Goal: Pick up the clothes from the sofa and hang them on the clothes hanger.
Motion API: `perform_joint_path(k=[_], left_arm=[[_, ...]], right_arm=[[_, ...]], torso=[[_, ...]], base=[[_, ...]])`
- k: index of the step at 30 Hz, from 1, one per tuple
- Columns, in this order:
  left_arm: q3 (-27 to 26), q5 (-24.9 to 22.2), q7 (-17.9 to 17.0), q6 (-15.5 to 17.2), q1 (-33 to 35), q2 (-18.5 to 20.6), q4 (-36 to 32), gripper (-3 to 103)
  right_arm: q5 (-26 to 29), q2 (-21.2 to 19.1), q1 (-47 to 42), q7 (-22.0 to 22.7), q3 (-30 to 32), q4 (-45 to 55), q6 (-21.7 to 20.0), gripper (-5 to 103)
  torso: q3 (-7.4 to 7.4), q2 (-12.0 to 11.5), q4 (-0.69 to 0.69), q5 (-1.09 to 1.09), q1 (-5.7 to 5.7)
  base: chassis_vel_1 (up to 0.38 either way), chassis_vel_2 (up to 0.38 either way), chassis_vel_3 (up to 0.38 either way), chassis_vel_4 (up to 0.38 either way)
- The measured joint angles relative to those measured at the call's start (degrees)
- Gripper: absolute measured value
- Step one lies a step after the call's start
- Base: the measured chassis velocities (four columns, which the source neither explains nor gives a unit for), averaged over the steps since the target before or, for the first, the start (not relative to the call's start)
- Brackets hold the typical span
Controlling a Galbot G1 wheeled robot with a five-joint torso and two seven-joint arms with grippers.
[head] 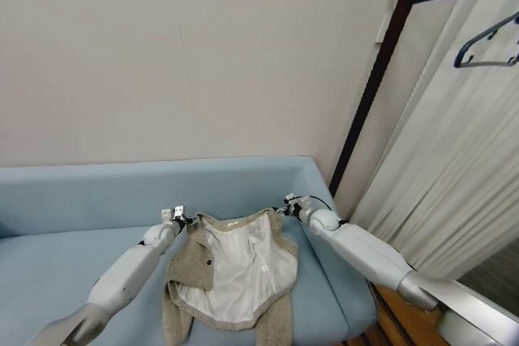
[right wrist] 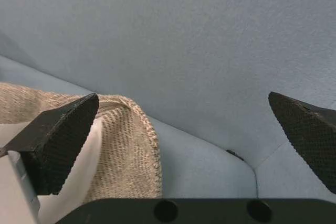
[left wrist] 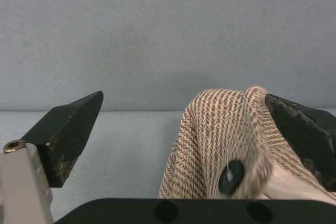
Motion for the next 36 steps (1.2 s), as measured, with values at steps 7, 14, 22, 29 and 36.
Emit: perform_joint_path(k=[7, 14, 22, 29, 36], left_arm=[[-6.4, 0.9, 6.7, -3.2, 6.3, 3.3, -1.5, 100], [-18.2, 1.0, 10.6, -3.0, 16.7, 5.0, -9.8, 100], [-18.1, -3.2, -4.0, 2.8, 22.4, 2.8, -27.6, 100], [-10.0, -6.0, -33.5, 10.2, 25.3, -2.2, -41.4, 100], [-7.9, -4.9, -36.2, 11.6, 27.1, -3.0, -41.7, 100]], right_arm=[[2.1, -2.0, -1.6, 1.1, 1.5, 4.9, -1.6, 100], [3.3, -3.9, -6.3, 2.4, 5.1, 10.9, -2.7, 100], [3.0, -8.1, -16.6, 3.9, 14.0, 21.2, -4.4, 100], [2.8, -8.3, -18.1, 4.0, 15.6, 22.3, -4.6, 100], [3.1, -9.4, -19.3, 3.3, 16.8, 22.2, -4.6, 100]], torso=[[0.0, 0.0, 0.02, -0.01, 0.0], [0.01, 0.0, 0.03, -0.02, 0.0], [0.0, 0.0, -0.08, -0.01, -0.01], [0.02, 0.0, 0.04, 0.0, 0.0], [0.01, 0.0, 0.01, 0.02, 0.0]], base=[[0.0, 0.0, 0.0, 0.0], [0.0, 0.0, 0.0, 0.0], [0.0, 0.0, 0.0, 0.0], [0.0, 0.0, 0.0, 0.0], [0.0, 0.0, 0.0, 0.0]])
